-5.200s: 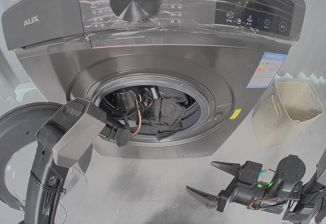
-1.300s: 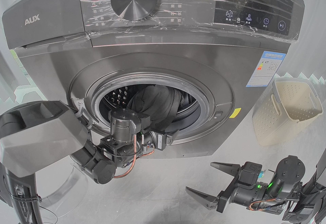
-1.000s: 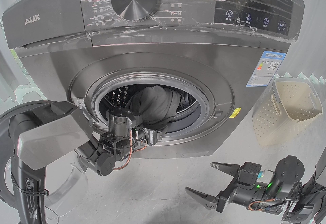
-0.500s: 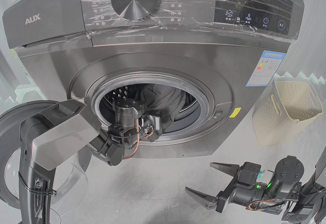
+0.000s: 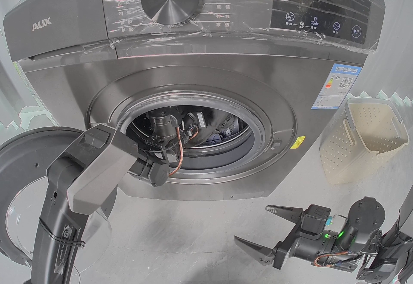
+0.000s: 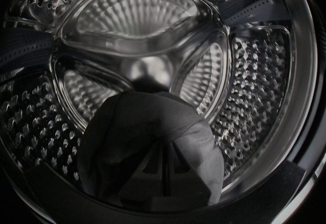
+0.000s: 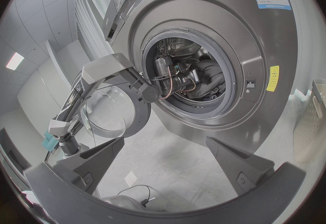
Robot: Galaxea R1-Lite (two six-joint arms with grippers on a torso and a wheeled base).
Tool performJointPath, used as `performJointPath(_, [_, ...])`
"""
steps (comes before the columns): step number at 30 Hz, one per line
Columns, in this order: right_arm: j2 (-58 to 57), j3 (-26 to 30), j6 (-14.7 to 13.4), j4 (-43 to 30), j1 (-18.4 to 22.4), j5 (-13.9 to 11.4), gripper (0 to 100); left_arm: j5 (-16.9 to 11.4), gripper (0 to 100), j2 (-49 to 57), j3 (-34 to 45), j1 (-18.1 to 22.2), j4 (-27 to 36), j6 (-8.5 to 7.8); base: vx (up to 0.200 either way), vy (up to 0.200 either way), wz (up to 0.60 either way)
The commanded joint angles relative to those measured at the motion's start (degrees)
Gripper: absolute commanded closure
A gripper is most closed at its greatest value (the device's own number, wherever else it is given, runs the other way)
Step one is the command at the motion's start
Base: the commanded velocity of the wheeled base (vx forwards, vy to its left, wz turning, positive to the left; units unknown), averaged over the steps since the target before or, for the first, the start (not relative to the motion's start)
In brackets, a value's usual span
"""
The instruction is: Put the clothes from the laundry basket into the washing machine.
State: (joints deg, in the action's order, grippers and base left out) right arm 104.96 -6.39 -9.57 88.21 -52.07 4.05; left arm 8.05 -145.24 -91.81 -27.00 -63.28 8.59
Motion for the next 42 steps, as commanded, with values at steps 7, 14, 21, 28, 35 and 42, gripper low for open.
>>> performJointPath(7, [0.1, -0.1, 0.0, 0.0, 0.0, -0.1, 0, 2.9, 100, -8.9, -15.2, 1.2, -1.0, 0.19, 0.0, 0.0, 0.0])
performJointPath(14, [0.2, 0.0, 0.0, 0.0, 0.0, -0.1, 0, 2.6, 0, -9.2, -10.7, 1.5, -1.8, -0.33, 0.0, 0.0, 0.0])
performJointPath(21, [0.2, -0.1, 0.1, 0.0, -0.1, -0.1, 0, 2.2, 0, -5.6, -6.3, 1.4, -1.1, 0.19, 0.0, 0.0, 0.0])
performJointPath(28, [0.1, -0.1, 0.1, 0.0, -0.1, 0.0, 0, 2.1, 0, -3.8, -2.2, 0.9, -1.5, 0.19, 0.0, 0.0, 0.0])
performJointPath(35, [0.0, 0.0, 0.1, 0.0, 0.0, -0.1, 0, 2.0, 0, 3.8, 6.8, -1.3, -1.8, 0.11, 0.0, 0.0, 0.0])
performJointPath(42, [0.0, 0.2, 0.1, 0.0, 0.4, -0.1, 0, 0.1, 0, 14.5, 22.0, -5.1, -1.0, -0.24, 0.0, 0.0, 0.0])
